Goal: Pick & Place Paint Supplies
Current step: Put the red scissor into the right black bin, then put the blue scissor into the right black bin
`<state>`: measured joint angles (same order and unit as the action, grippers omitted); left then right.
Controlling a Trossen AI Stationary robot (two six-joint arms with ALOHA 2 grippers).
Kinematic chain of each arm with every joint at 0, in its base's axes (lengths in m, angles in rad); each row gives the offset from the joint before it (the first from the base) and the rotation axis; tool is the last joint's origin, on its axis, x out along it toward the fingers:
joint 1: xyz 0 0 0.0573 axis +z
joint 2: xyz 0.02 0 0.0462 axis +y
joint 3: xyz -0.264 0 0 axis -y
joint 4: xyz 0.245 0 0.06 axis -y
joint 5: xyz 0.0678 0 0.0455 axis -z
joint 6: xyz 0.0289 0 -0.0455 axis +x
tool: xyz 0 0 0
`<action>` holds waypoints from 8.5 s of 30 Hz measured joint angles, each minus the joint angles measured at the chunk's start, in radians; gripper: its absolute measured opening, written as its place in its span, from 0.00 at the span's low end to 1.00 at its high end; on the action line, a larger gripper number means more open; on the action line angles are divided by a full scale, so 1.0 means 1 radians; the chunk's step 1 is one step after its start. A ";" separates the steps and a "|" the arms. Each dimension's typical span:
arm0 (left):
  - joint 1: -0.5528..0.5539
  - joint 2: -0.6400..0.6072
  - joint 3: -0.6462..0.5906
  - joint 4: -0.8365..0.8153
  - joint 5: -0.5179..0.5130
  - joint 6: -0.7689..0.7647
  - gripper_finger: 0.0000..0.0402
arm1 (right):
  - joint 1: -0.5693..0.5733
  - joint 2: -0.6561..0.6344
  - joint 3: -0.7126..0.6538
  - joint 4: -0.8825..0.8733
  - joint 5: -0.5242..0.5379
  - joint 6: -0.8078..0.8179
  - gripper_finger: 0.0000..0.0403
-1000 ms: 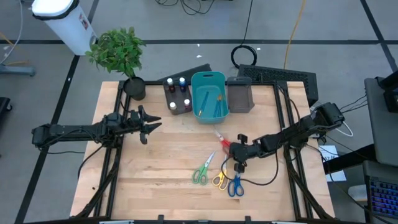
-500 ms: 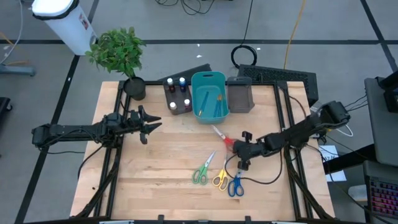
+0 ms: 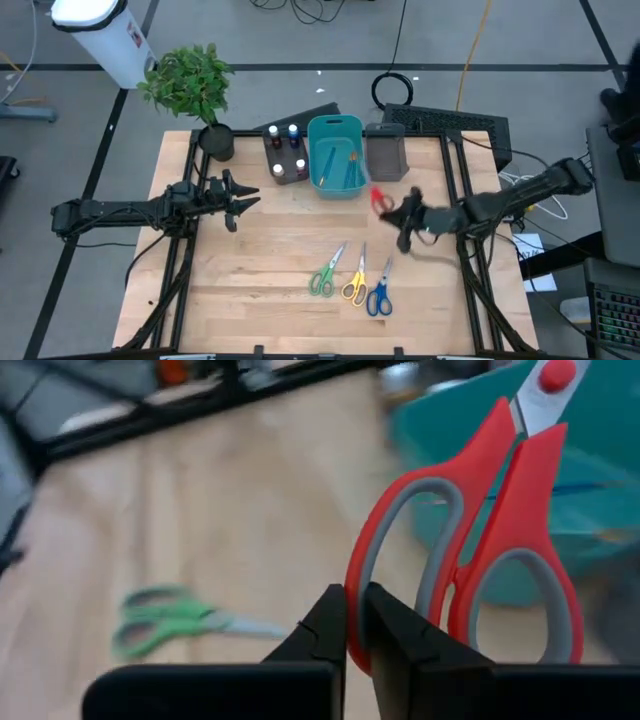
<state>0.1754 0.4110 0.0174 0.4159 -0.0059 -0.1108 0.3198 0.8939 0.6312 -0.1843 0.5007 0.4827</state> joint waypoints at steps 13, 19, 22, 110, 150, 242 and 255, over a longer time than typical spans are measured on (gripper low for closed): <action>0.000 0.000 0.000 0.000 0.000 0.001 0.33 | -0.681 -0.084 0.089 -0.385 -0.489 -0.037 0.02; 0.000 0.000 0.000 0.000 0.000 0.000 0.33 | -0.975 0.120 0.233 -0.546 -0.745 -0.190 0.02; 0.000 0.000 0.000 0.000 0.000 0.001 0.33 | -1.032 0.227 0.308 -0.572 -0.792 -0.261 0.02; 0.000 0.000 0.000 0.000 0.000 0.000 0.33 | 0.426 0.744 0.571 -0.212 -0.431 -0.016 0.51; 0.000 0.000 0.000 0.000 0.000 0.000 0.33 | 0.225 0.815 0.455 -0.664 -0.468 0.104 0.41; 0.000 0.000 0.000 0.000 0.000 0.000 0.33 | -1.019 0.469 0.598 -0.967 -0.792 -0.198 0.14; 0.000 0.000 0.000 0.000 0.000 0.000 0.33 | -1.081 0.645 0.598 -0.837 -0.792 -0.310 0.17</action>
<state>0.1756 0.4113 0.0170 0.4160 -0.0060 -0.1103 -0.7614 1.5388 1.2293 -1.0218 -0.2914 0.1723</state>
